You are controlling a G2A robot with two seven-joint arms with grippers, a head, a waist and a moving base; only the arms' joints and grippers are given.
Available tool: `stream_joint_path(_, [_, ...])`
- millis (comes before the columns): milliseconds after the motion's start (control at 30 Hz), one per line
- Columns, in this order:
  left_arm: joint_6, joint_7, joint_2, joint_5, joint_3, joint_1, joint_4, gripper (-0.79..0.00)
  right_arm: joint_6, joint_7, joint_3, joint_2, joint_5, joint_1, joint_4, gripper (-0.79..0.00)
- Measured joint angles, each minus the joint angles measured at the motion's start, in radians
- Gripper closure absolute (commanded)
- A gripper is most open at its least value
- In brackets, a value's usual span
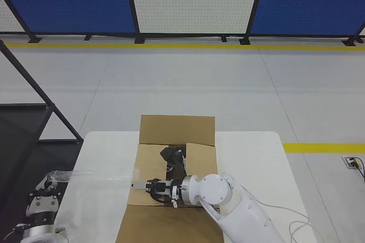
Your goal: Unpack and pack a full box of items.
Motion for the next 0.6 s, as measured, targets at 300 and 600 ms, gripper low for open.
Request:
stream_joint_path(300, [-0.009,0.008,-0.006,-0.007,-0.007,-0.003,0.004,-0.231,-0.001,0.004,0.004,-0.003,-0.004,-0.001,0.002,-0.785])
stream_joint_path(600, [0.018,0.008,-0.008,0.019,-0.004,-0.012,0.023,-0.785,-0.001,0.006,0.006,-0.006,-0.005,0.000,0.006,-0.785])
